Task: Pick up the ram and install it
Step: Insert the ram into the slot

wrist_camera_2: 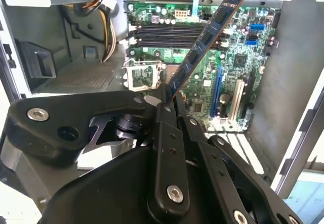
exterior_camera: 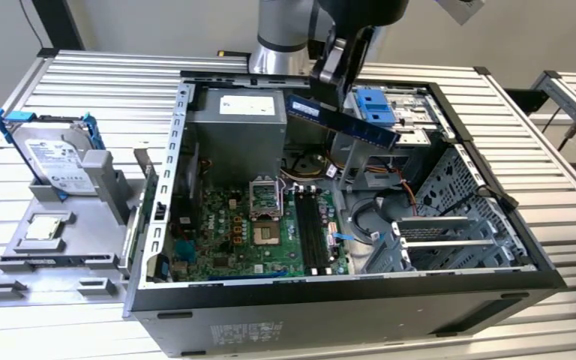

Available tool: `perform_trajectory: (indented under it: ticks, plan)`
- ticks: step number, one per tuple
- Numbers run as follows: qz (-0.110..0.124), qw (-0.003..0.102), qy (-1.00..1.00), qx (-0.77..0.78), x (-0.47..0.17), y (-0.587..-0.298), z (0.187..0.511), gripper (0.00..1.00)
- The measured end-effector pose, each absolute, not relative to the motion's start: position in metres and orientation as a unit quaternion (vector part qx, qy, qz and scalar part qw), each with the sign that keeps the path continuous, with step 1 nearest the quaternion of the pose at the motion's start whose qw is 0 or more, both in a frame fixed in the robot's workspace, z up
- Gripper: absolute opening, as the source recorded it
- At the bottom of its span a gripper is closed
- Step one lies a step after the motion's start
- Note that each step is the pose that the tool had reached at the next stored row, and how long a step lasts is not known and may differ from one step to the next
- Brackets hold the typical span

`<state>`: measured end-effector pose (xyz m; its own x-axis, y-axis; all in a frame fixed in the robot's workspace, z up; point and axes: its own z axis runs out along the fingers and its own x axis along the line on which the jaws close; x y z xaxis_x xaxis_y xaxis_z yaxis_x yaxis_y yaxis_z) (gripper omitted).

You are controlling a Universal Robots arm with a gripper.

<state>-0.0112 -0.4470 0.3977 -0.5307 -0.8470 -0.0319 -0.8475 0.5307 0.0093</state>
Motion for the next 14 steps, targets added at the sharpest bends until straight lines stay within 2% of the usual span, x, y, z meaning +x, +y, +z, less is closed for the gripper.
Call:
perform_trajectory:
  ticks: [14]
  plan:
    - [0.011, 0.013, 0.91, -0.415, -0.0112, -0.447, 0.3976, 0.0]
